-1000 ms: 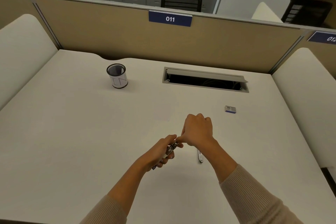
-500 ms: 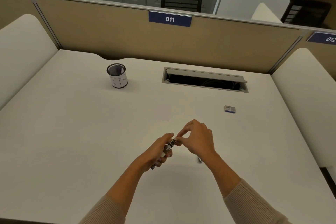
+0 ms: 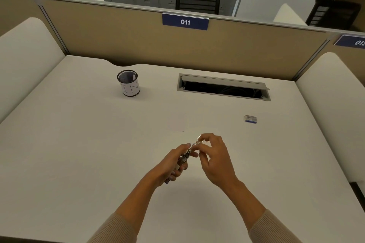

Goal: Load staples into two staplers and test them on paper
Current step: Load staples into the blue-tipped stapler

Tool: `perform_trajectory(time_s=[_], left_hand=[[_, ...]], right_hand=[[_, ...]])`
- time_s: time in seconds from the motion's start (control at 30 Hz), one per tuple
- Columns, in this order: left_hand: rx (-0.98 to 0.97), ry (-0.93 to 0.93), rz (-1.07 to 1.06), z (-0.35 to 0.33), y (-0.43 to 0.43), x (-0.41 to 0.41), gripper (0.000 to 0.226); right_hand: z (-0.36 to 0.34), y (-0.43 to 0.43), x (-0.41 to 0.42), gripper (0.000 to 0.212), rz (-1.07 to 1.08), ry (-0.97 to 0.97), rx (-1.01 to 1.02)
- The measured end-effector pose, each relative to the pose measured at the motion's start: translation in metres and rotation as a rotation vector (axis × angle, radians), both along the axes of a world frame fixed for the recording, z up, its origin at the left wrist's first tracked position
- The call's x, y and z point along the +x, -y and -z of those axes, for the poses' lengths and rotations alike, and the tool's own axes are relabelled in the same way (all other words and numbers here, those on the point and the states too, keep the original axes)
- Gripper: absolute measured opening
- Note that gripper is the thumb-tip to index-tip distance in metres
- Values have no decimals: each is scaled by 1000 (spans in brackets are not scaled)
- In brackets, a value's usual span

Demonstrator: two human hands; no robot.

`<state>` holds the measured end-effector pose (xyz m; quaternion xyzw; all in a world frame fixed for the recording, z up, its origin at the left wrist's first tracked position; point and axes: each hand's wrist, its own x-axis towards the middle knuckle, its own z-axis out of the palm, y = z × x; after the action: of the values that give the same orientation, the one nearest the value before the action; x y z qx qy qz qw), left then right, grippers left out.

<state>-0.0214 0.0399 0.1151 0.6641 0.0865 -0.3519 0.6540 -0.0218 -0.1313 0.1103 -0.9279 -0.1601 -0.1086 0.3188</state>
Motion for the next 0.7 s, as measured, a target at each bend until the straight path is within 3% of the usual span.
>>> perform_trajectory(time_s=[0.13, 0.33, 0.53, 0.7], left_hand=[[31, -9, -1, -1, 0, 1, 47], [52, -19, 13, 4, -1, 2, 48], [60, -16, 10, 4, -3, 4, 48], [67, -11, 2, 4, -4, 7, 50]], right_hand=[[5, 5, 0, 35, -18, 86, -177], [10, 19, 13, 39, 120, 146, -333], [17, 16, 13, 42, 222, 164, -257], [21, 14, 10, 42, 106, 218, -304]])
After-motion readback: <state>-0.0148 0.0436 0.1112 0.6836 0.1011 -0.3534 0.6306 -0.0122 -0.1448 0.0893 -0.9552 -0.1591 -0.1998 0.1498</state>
